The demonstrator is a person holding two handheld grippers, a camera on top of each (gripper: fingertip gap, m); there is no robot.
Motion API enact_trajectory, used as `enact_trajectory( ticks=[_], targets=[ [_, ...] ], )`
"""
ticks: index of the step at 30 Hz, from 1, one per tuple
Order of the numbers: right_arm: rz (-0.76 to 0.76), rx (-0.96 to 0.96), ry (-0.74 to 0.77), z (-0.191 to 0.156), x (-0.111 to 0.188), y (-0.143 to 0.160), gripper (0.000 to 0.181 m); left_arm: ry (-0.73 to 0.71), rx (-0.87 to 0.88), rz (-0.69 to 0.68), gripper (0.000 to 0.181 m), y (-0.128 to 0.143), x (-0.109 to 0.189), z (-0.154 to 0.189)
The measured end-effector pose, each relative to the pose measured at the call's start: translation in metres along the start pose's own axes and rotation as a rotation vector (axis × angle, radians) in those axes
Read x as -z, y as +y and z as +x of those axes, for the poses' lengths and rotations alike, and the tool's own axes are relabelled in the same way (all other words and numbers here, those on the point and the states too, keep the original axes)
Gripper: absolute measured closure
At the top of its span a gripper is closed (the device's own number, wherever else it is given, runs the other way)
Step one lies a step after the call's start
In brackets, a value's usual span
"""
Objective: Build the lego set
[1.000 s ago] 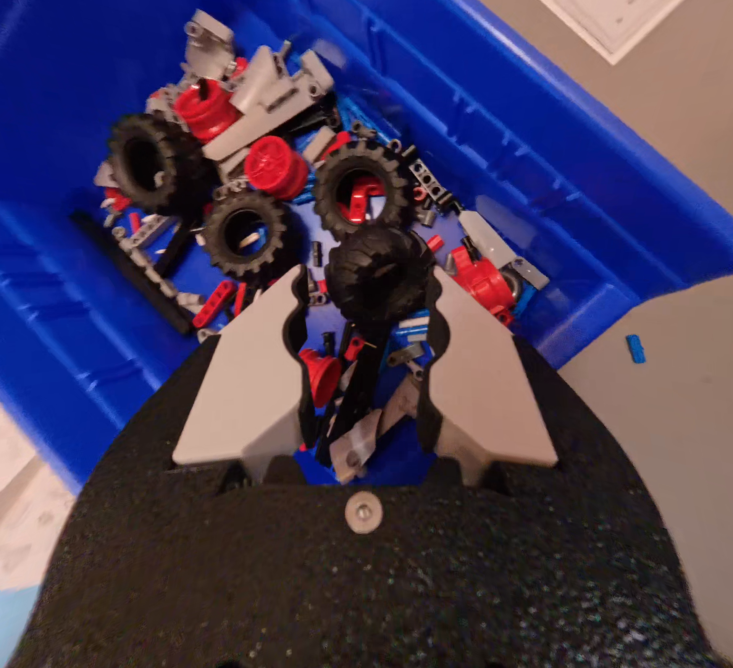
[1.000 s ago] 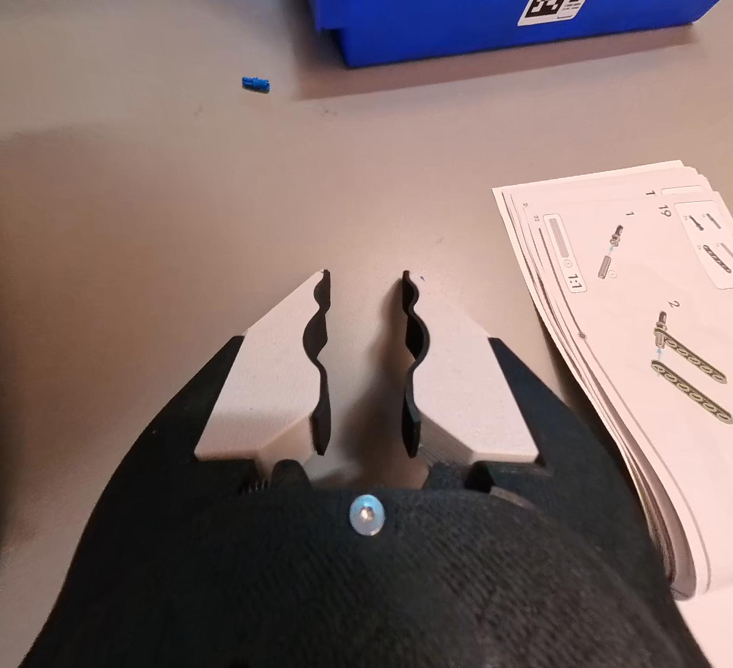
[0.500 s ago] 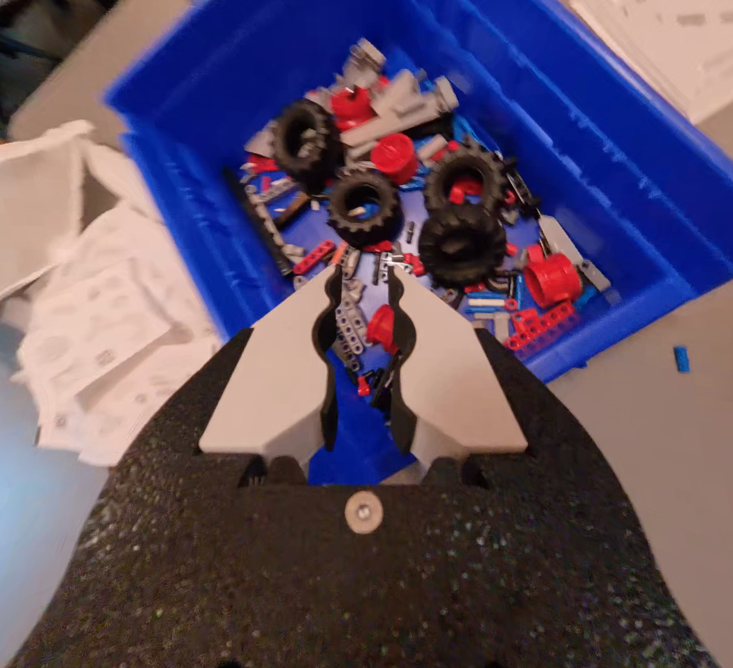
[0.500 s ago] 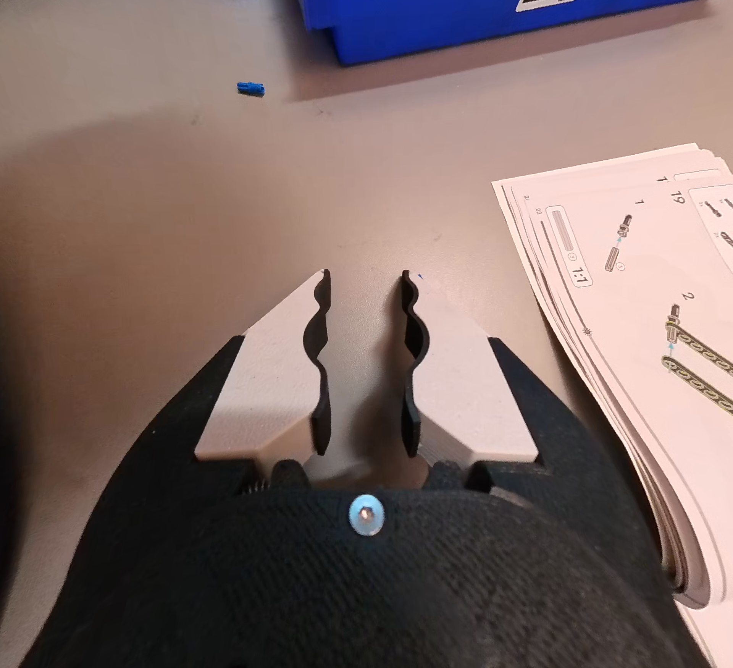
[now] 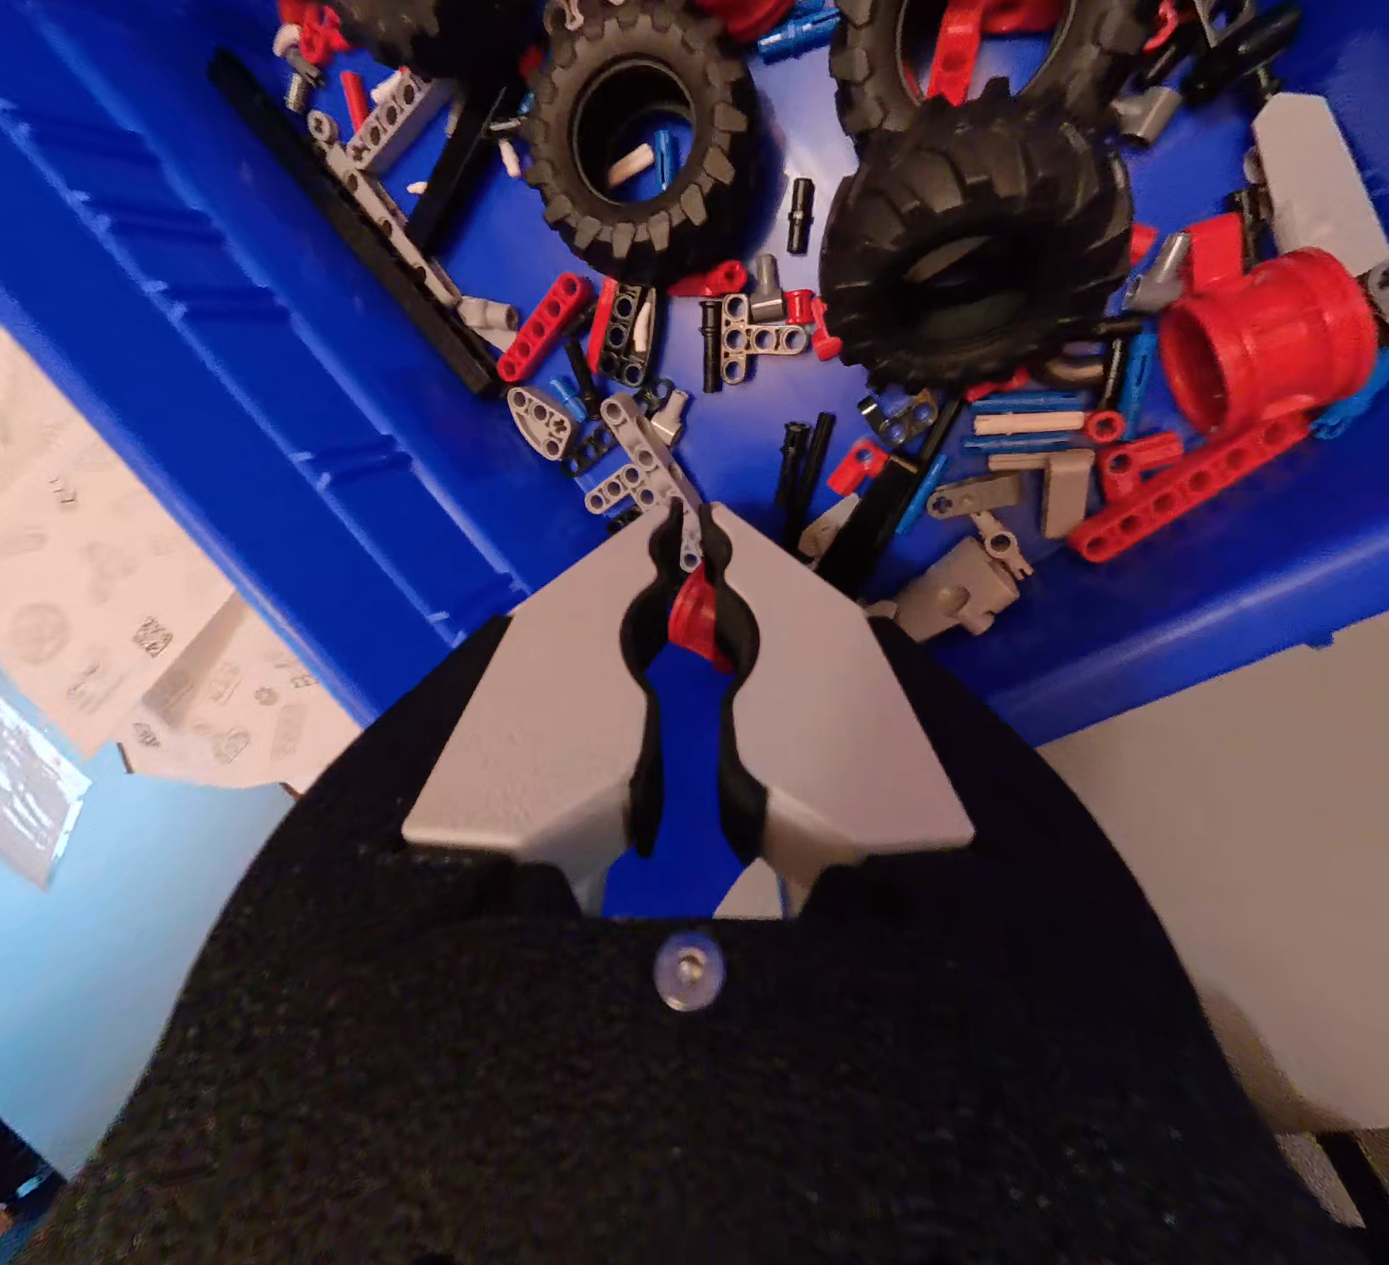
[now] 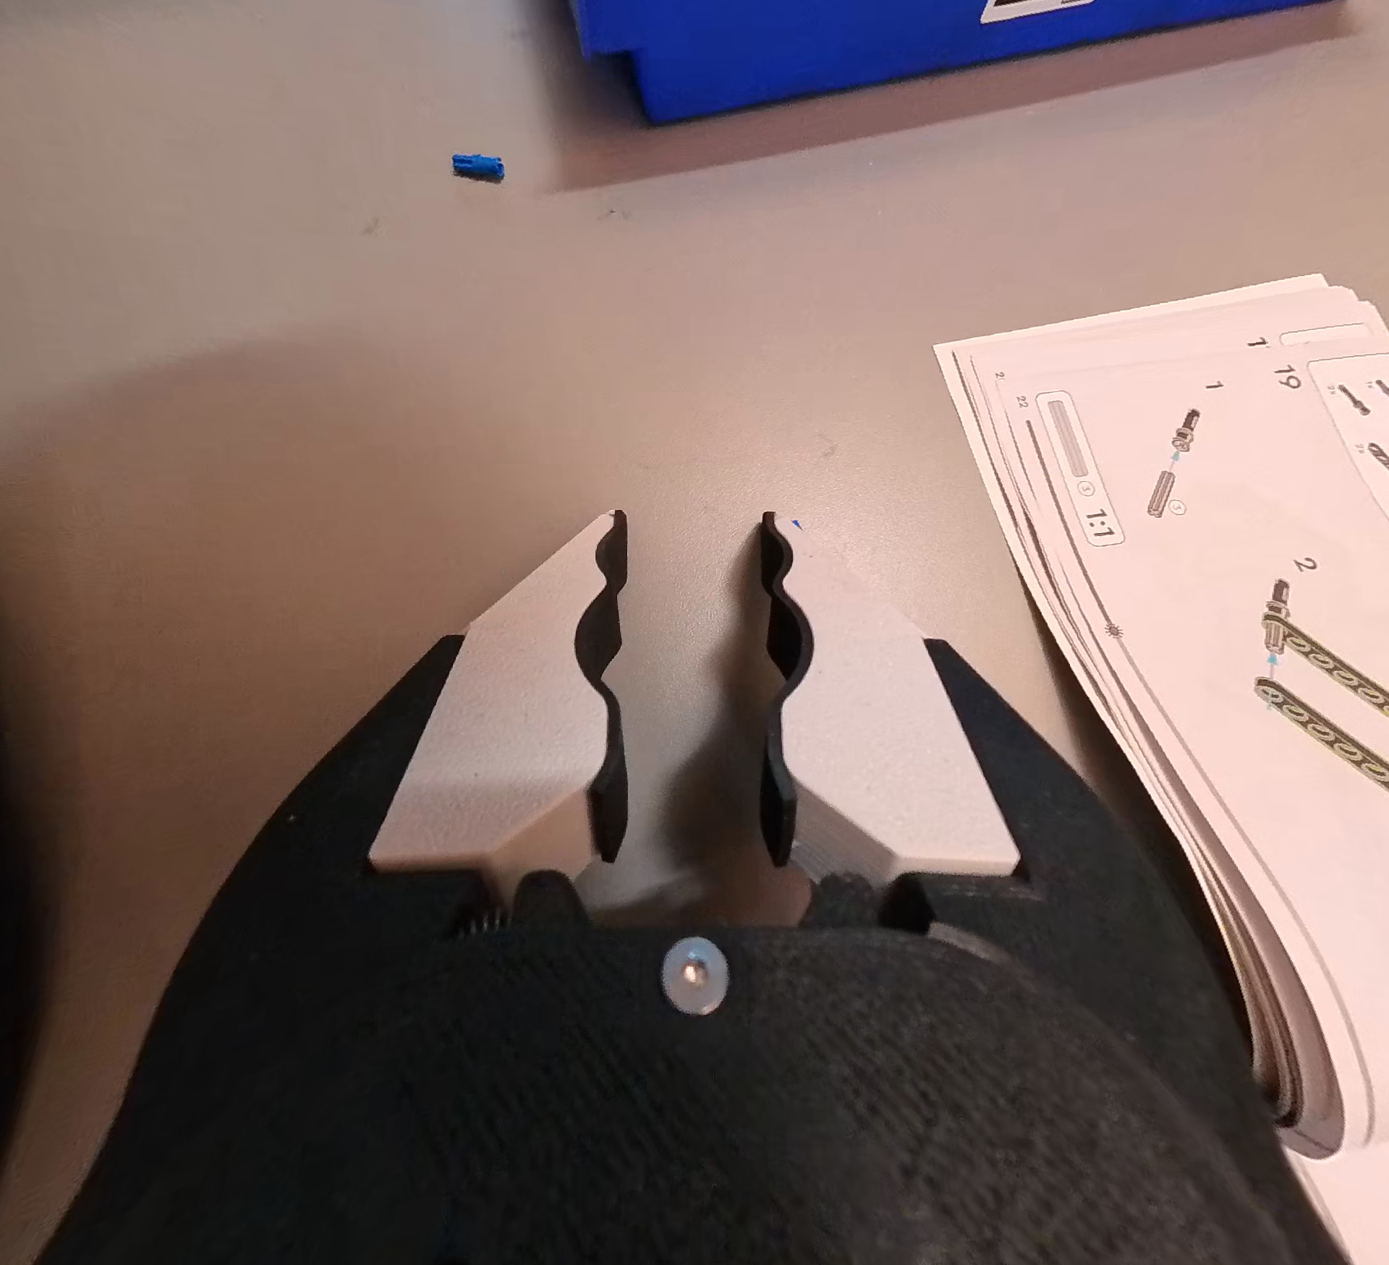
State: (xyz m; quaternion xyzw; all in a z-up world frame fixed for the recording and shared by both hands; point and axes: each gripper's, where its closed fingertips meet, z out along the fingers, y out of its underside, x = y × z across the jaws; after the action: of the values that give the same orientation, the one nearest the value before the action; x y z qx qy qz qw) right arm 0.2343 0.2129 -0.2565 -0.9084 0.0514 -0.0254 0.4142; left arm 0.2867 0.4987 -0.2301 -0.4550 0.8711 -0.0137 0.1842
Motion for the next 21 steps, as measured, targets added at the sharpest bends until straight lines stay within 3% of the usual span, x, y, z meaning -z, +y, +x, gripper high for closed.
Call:
enact_trajectory(
  ticks=[4, 9, 17, 19, 21],
  targets=[
    [0.0, 0.003, -0.002, 0.0, 0.001, 0.0, 0.148, 0.073, 0.011, 0.044, 0.177, -0.012, -0.002, 0.009],
    [0.0, 0.006, -0.002, -0.001, 0.001, 0.001, 0.148, 0.108, -0.031, -0.021, 0.166, -0.01, -0.02, 0.021],
    [0.001, 0.024, -0.017, -0.004, 0.002, 0.001, 0.149, 0.145, 0.032, -0.004, 0.174, -0.012, -0.024, 0.025],
    [0.002, 0.043, -0.02, -0.006, 0.003, 0.002, 0.15, 0.081, 0.082, 0.068, 0.177, -0.02, -0.011, 0.013],
    [0.009, 0.079, 0.002, -0.007, 0.008, 0.004, 0.149, 0.022, 0.117, 0.211, 0.18, -0.036, 0.023, 0.008]
  ],
)
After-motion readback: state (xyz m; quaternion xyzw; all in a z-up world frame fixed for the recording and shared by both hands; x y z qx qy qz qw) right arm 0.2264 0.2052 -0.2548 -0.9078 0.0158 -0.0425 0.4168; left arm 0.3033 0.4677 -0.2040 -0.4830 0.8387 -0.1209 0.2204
